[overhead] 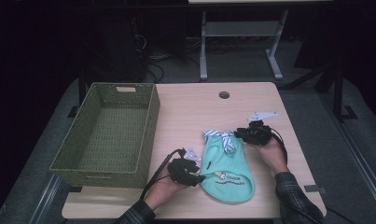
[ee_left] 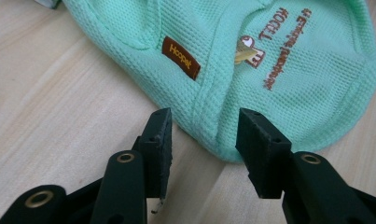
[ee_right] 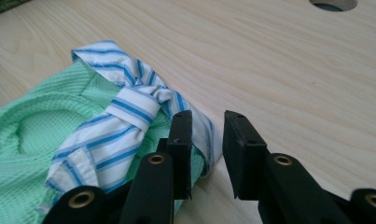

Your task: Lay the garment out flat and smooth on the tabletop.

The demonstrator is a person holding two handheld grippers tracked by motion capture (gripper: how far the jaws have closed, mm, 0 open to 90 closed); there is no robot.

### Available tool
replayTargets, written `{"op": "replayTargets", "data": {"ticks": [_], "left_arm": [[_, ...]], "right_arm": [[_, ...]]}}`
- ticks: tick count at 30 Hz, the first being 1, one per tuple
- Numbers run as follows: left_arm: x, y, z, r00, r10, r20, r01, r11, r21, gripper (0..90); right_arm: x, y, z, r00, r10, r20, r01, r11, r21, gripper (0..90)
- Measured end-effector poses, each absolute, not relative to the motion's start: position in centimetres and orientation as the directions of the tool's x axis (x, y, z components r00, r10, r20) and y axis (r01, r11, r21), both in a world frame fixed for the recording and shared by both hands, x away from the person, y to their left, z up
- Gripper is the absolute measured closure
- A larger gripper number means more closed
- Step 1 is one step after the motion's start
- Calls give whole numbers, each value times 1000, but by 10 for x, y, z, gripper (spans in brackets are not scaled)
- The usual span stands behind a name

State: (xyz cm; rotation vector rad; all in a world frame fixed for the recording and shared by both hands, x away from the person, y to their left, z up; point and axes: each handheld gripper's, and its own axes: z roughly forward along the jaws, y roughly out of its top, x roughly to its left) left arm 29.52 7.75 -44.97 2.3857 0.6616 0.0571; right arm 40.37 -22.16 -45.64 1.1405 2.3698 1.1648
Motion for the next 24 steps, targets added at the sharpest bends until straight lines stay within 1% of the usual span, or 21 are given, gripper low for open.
{"op": "replayTargets", "data": {"ticks": [2, 10, 21, 24], "left_arm": [[296, 79, -448, 867, 482, -128, 450, -646, 616, 504], [309, 88, -441, 860, 495, -123, 450, -624, 639, 431], [330, 87, -435, 833, 536, -134, 476, -572, 668, 404], [337, 85, -433, 831, 543, -121, 474, -577, 665, 400]], "right_arm": [[401, -224, -453, -657, 747, 99, 527, 362, 769, 704], [391, -232, -444, -665, 738, 112, 518, 349, 781, 677], [385, -239, -448, -682, 717, 144, 515, 331, 791, 617], [385, -240, -447, -687, 712, 146, 508, 328, 796, 610]]}}
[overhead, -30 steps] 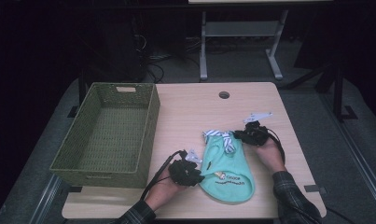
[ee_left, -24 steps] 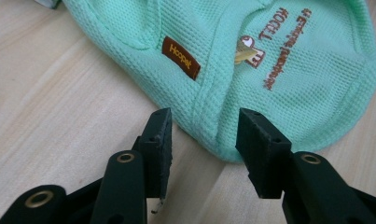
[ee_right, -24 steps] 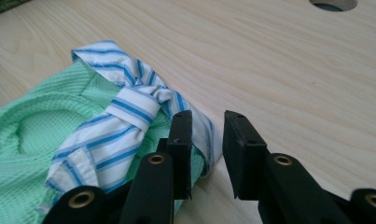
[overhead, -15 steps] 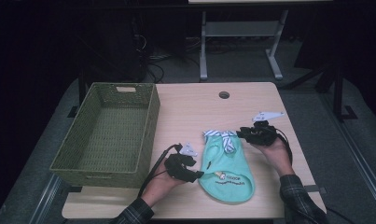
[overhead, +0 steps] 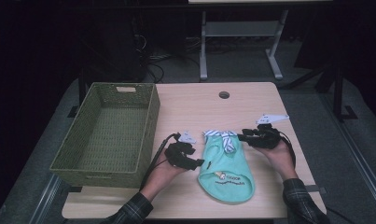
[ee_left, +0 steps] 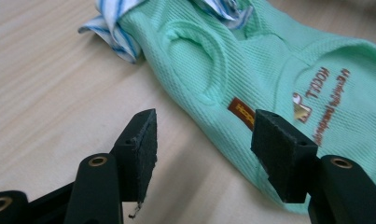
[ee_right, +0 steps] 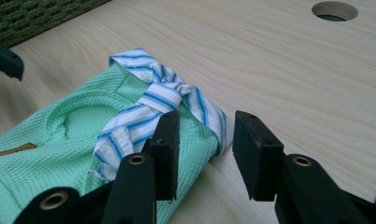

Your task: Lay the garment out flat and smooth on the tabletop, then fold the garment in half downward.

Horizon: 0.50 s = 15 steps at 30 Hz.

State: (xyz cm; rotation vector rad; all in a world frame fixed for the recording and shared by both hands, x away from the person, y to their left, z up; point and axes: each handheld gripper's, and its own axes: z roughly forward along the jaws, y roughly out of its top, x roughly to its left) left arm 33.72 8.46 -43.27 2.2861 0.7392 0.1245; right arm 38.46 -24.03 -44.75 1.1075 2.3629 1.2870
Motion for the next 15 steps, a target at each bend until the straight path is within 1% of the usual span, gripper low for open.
{"op": "replayTargets", "data": {"ticks": [5, 10, 15], "left_arm": [[349, 81, -428, 826, 553, -108, 468, -568, 677, 417], [362, 76, -427, 817, 561, -132, 481, -537, 693, 428], [379, 74, -426, 821, 555, -134, 471, -527, 708, 435]], "right_arm": [[385, -238, -446, -691, 706, 152, 509, 328, 796, 606], [387, -235, -444, -701, 697, 149, 500, 331, 801, 592], [391, -233, -443, -712, 686, 152, 498, 340, 798, 578]]}}
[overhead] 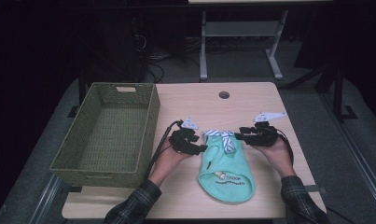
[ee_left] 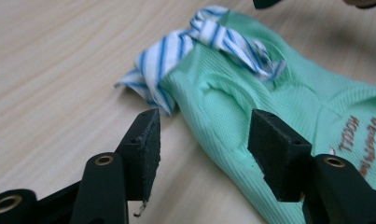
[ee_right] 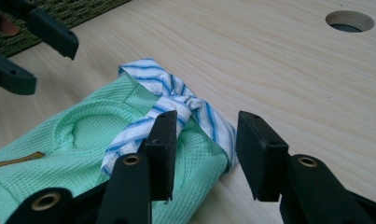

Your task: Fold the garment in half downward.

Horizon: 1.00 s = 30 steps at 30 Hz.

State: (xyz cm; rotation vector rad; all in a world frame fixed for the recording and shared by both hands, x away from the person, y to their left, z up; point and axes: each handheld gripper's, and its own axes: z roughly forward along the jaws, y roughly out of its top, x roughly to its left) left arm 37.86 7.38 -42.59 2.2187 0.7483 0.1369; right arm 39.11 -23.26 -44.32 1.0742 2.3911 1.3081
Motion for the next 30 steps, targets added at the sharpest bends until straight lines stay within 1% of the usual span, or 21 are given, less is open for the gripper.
{"op": "replayTargets", "data": {"ticks": [7, 11, 14, 20, 22, 28, 30], "left_arm": [[401, 66, -426, 821, 553, -139, 464, -506, 728, 443], [411, 60, -428, 813, 565, -139, 468, -494, 733, 441], [418, 58, -431, 810, 572, -130, 456, -474, 753, 443], [431, 51, -438, 802, 578, -152, 478, -468, 743, 444], [433, 50, -442, 800, 583, -141, 476, -474, 741, 466], [438, 51, -452, 799, 577, -168, 498, -480, 722, 560], [440, 51, -455, 805, 564, -184, 505, -487, 713, 577]], "right_arm": [[399, -230, -443, -714, 683, 153, 500, 344, 795, 578], [403, -230, -444, -714, 683, 157, 503, 344, 793, 592], [407, -230, -446, -711, 684, 163, 511, 343, 789, 602], [414, -229, -450, -709, 686, 166, 521, 350, 779, 624], [415, -228, -452, -707, 686, 172, 528, 350, 774, 631], [420, -225, -459, -708, 682, 182, 542, 360, 759, 648], [421, -224, -463, -708, 680, 188, 552, 369, 747, 669]]}}
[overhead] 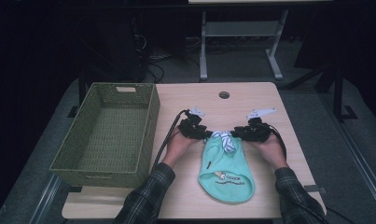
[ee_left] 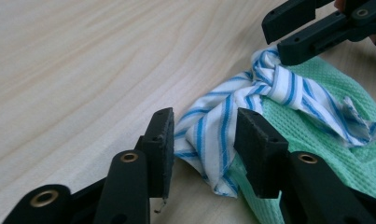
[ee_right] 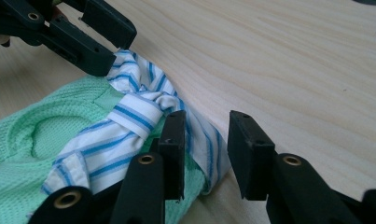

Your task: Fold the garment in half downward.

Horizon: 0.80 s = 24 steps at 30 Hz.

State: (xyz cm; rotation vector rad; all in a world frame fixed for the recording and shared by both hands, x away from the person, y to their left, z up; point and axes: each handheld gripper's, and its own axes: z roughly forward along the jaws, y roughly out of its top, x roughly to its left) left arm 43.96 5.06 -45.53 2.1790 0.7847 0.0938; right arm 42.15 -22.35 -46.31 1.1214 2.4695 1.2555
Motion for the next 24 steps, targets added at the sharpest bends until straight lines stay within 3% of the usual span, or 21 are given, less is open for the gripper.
{"op": "replayTargets", "data": {"ticks": [8, 16, 24], "left_arm": [[440, 47, -466, 825, 537, -175, 499, -547, 672, 665], [443, 50, -468, 825, 527, -204, 510, -538, 672, 828], [442, 52, -462, 814, 547, -196, 520, -534, 667, 856]], "right_arm": [[424, -220, -472, -720, 667, 195, 562, 394, 728, 770], [424, -221, -476, -725, 661, 190, 564, 414, 714, 849], [423, -220, -471, -719, 671, 181, 563, 411, 717, 866]]}}
